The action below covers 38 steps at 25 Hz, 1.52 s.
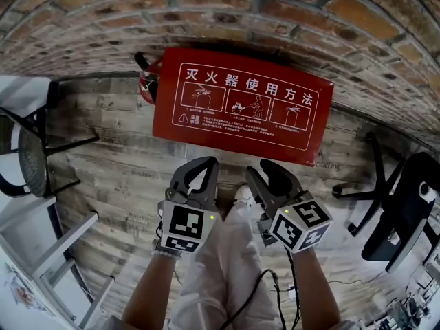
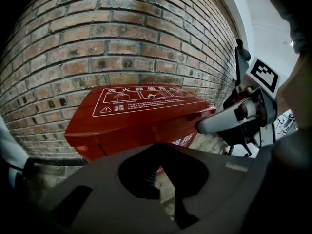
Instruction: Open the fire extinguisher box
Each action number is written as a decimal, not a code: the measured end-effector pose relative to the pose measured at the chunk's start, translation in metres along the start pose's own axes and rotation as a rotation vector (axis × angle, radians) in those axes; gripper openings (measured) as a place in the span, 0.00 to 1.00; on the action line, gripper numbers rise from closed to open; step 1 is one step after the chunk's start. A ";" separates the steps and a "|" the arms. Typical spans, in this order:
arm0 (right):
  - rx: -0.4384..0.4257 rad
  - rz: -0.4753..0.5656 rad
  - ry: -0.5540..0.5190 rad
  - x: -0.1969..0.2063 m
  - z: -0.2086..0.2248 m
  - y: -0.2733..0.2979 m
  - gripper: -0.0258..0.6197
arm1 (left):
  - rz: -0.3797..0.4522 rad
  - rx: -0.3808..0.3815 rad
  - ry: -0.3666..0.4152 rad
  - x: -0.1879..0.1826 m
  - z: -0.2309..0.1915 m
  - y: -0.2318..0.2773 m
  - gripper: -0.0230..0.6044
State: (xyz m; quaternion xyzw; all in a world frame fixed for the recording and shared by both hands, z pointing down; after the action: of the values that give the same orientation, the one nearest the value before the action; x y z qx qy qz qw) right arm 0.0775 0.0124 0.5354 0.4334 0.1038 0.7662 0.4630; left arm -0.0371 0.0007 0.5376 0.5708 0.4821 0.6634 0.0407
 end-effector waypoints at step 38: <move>0.003 0.061 0.117 -0.017 -0.002 -0.006 0.31 | -0.003 0.029 0.013 -0.008 -0.012 0.019 0.03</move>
State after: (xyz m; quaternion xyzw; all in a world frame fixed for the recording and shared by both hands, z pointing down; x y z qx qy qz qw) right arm 0.0834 0.0028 0.5210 0.3915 0.1187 0.8039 0.4317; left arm -0.0341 -0.0214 0.5460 0.5664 0.4928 0.6598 0.0302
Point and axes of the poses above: the fingertips, and each gripper's own axes: y forward along the fingers, z to its right, x out of its underside, the point moved 3 cm from there along -y, backward along the fingers
